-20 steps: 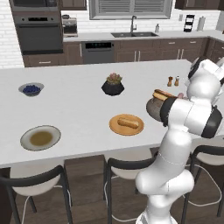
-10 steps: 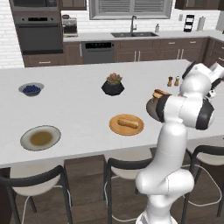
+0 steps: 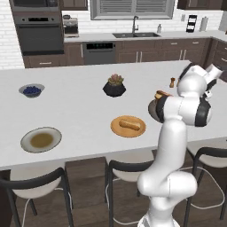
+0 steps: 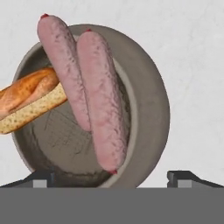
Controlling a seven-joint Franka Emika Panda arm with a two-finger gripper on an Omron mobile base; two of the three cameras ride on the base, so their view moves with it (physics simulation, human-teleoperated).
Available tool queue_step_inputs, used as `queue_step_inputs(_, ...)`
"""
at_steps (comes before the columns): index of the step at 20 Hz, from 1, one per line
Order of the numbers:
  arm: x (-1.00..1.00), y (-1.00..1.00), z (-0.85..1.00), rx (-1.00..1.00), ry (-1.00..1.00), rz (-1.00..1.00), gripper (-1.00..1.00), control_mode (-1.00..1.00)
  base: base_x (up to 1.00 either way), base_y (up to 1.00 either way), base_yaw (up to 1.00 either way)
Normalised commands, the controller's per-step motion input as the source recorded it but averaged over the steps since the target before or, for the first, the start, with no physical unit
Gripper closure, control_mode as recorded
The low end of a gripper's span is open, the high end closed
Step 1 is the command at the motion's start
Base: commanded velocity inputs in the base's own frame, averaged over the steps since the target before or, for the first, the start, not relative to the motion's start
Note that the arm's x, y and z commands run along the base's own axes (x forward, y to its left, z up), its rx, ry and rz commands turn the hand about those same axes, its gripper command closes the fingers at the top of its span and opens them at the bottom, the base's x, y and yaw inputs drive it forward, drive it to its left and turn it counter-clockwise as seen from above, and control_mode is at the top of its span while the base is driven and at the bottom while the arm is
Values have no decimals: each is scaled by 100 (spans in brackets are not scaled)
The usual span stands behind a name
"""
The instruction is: Place one bun and one sausage from the bowl on each plate.
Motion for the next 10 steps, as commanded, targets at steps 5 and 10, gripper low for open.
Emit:
queue_step_inputs(5, 22, -1, -35, 0, 0, 0, -100, -100, 0, 0, 0)
queue_step_inputs(10, 7, 0, -27, 0, 1, 0, -100, -100, 0, 0, 0)
